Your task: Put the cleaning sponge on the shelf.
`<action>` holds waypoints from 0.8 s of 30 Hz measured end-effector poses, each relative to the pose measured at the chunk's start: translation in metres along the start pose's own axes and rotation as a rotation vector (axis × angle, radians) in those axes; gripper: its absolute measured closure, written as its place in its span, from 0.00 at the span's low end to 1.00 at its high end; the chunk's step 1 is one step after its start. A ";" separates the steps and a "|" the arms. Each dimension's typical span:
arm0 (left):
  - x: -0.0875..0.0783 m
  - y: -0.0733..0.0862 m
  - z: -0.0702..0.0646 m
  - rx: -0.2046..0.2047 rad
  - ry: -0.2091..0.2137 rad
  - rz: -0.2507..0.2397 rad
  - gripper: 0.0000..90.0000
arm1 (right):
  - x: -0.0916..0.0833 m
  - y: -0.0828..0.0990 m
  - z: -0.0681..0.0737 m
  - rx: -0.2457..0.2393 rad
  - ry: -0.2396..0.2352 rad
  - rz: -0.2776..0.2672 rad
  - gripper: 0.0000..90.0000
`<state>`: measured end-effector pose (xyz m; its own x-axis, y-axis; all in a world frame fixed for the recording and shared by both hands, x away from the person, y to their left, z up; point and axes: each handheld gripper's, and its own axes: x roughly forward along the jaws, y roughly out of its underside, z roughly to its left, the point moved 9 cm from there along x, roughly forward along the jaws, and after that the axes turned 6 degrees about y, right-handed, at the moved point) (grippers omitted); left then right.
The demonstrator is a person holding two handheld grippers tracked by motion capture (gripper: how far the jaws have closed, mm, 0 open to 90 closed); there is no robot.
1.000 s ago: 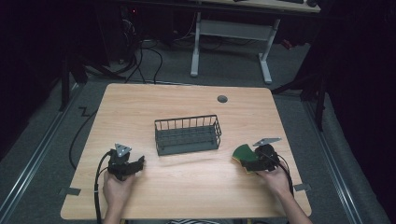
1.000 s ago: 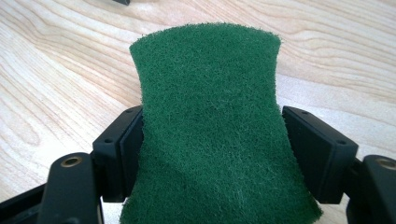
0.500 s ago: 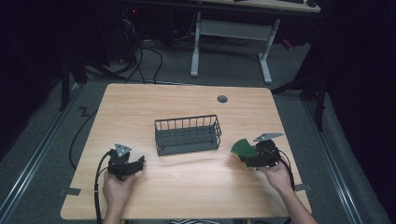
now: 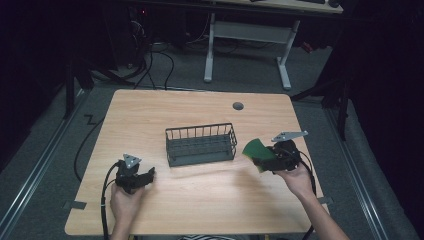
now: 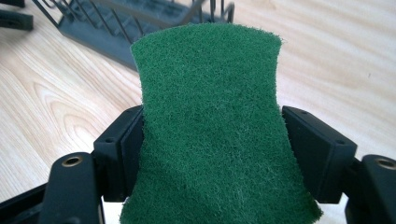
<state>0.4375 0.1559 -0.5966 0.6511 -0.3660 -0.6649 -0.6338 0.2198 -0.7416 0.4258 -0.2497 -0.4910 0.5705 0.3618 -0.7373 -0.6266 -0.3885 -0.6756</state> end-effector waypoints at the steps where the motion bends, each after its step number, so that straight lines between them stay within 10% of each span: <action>1: 0.000 0.000 0.000 0.000 0.000 0.000 0.33 | -0.001 -0.004 0.001 -0.004 -0.004 -0.006 0.29; 24: 0.000 0.000 0.000 -0.006 0.003 -0.004 0.33 | 0.012 -0.095 0.042 -0.164 -0.036 -0.017 0.29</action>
<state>0.4376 0.1560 -0.5965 0.6523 -0.3700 -0.6615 -0.6335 0.2131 -0.7438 0.4700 -0.1734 -0.4358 0.5591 0.3984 -0.7271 -0.5203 -0.5142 -0.6818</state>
